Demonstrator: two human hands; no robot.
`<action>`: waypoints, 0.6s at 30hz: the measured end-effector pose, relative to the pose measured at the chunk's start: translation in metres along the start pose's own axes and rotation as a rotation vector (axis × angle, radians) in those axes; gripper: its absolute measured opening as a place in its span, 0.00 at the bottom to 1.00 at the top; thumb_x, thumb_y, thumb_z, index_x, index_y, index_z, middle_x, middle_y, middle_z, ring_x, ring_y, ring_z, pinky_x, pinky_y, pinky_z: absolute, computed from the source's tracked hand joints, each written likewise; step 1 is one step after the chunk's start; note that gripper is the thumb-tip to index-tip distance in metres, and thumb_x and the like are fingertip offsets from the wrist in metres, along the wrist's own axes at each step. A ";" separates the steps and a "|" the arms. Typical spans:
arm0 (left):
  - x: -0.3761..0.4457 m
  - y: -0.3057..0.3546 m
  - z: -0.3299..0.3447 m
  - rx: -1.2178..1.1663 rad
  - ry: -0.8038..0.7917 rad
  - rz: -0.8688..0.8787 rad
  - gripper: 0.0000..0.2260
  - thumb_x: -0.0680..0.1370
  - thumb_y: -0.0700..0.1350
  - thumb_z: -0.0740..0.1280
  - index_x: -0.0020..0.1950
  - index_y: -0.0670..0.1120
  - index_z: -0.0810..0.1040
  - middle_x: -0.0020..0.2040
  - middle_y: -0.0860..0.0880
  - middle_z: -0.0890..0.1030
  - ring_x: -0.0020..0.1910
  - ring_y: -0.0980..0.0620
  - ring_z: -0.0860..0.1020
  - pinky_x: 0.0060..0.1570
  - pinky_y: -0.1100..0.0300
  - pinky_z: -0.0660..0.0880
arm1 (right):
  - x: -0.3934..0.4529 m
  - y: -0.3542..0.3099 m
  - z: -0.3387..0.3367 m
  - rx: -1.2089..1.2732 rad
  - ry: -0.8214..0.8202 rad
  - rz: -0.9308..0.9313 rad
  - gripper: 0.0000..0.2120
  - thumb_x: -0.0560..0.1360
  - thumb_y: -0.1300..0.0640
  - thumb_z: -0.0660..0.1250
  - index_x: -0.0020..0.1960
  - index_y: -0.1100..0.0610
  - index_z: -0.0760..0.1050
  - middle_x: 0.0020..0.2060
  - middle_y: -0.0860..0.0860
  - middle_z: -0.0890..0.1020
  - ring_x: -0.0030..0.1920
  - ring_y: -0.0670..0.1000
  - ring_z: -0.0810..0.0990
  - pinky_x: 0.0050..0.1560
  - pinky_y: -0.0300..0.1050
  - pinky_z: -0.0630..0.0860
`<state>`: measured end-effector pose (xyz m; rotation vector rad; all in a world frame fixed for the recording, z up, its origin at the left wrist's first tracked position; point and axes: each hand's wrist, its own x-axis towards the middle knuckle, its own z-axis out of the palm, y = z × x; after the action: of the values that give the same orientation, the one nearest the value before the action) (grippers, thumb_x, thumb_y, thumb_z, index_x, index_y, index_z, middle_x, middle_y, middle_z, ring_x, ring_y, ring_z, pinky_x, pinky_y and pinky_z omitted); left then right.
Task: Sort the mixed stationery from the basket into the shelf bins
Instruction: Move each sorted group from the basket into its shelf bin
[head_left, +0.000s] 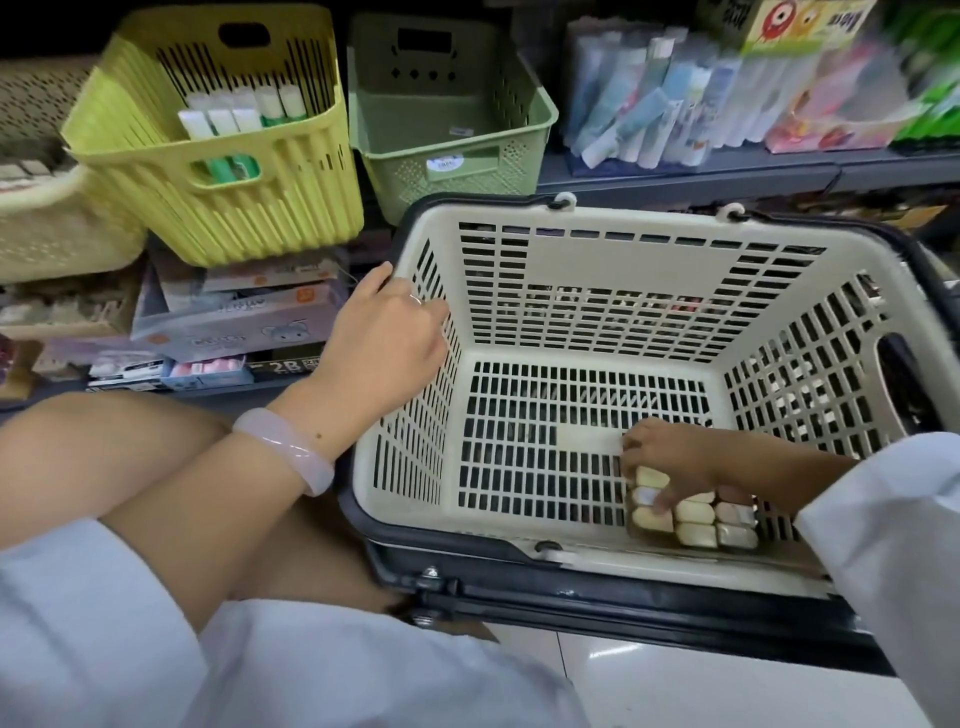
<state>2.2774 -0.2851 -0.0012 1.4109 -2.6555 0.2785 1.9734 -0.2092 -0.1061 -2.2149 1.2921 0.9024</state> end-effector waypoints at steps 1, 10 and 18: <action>0.000 0.000 0.000 0.003 0.003 0.001 0.11 0.77 0.43 0.57 0.50 0.41 0.78 0.38 0.42 0.78 0.50 0.44 0.73 0.70 0.54 0.50 | -0.001 0.002 -0.001 0.007 0.015 0.016 0.22 0.72 0.45 0.67 0.63 0.49 0.69 0.65 0.51 0.65 0.66 0.52 0.61 0.63 0.47 0.64; -0.005 0.008 -0.001 -0.044 -0.135 0.209 0.14 0.80 0.46 0.53 0.59 0.46 0.74 0.49 0.48 0.78 0.48 0.47 0.75 0.47 0.56 0.68 | 0.008 -0.016 0.003 -0.130 0.035 0.251 0.28 0.74 0.42 0.61 0.70 0.50 0.59 0.69 0.55 0.59 0.67 0.59 0.61 0.58 0.55 0.70; 0.001 0.007 -0.007 -0.366 -0.171 0.075 0.13 0.80 0.49 0.56 0.62 0.53 0.73 0.58 0.54 0.78 0.54 0.53 0.76 0.45 0.60 0.68 | -0.003 -0.037 -0.058 0.216 0.421 0.103 0.29 0.69 0.36 0.61 0.63 0.51 0.64 0.62 0.51 0.66 0.62 0.52 0.63 0.64 0.53 0.68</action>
<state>2.2710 -0.2805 0.0054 1.2685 -2.7092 -0.3220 2.0234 -0.2263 -0.0620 -2.2512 1.6158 0.3121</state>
